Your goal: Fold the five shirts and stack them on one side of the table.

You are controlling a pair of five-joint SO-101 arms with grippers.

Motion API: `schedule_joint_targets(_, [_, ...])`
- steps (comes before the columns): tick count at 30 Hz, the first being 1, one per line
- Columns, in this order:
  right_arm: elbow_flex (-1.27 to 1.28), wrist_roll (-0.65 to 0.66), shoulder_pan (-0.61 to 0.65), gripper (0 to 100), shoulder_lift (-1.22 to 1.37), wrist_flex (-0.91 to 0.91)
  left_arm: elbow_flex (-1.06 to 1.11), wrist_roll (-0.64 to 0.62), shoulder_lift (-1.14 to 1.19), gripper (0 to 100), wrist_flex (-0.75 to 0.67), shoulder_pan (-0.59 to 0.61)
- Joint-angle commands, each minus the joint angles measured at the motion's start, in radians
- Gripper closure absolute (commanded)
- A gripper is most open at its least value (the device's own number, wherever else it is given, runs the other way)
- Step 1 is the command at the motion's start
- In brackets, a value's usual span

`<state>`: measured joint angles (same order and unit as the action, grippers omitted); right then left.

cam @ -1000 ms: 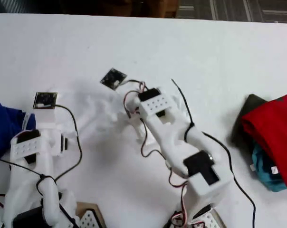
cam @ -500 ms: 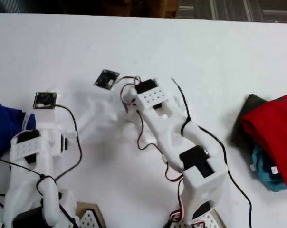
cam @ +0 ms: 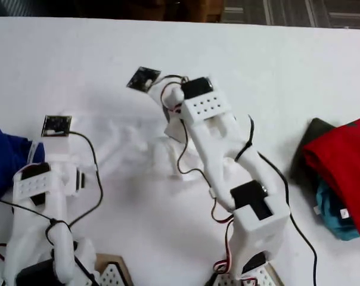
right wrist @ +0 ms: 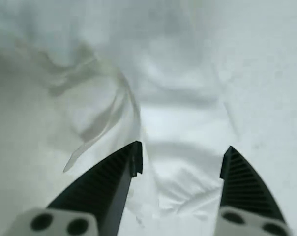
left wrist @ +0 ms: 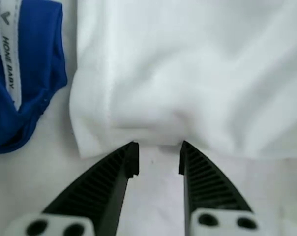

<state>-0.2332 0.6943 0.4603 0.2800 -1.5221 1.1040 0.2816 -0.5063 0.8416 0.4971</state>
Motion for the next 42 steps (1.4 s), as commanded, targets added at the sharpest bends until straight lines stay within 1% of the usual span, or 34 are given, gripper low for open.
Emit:
schedule_joint_targets(1, [-0.130,0.011,0.012,73.8,-0.018,-0.137,0.001,-0.002,-0.034,84,0.002,0.009])
schedule_joint_targets(3, [-0.206,0.006,0.012,76.8,-0.018,-0.203,0.001,-0.002,-0.034,84,0.002,0.009])
schedule_joint_targets(4, [-0.230,0.005,0.013,80.7,-0.018,-0.228,0.001,-0.003,-0.034,84,0.002,0.009])
schedule_joint_targets(7, [-0.239,0.000,0.018,99.8,-0.019,-0.246,0.001,-0.003,-0.034,84,0.002,0.009])
schedule_joint_targets(9, [-0.219,-0.040,0.013,94.7,-0.033,-0.246,0.001,-0.003,-0.034,84,0.002,0.009])
schedule_joint_targets(11, [-0.176,-0.069,0.019,98.5,-0.054,-0.246,0.001,-0.003,-0.034,84,0.002,0.009])
schedule_joint_targets(17, [0.043,-0.094,0.090,98.0,-0.150,-0.246,0.001,-0.003,-0.034,84,0.002,0.009])
schedule_joint_targets(20, [0.140,-0.094,0.097,98.0,-0.185,-0.214,0.001,-0.003,-0.034,84,0.002,0.009])
schedule_joint_targets(24, [0.265,-0.091,0.050,98.0,-0.191,-0.094,0.001,-0.003,-0.034,84,0.000,0.009])
schedule_joint_targets(28, [0.368,-0.086,-0.015,98.0,-0.191,0.070,0.001,-0.003,-0.034,84,0.000,0.009])
schedule_joint_targets(39, [0.374,-0.086,-0.145,98.1,-0.170,0.390,0.001,-0.003,-0.034,84,0.000,0.009])
schedule_joint_targets(42, [0.344,-0.086,-0.150,98.1,-0.119,0.410,0.001,-0.003,-0.034,84,0.000,0.009])
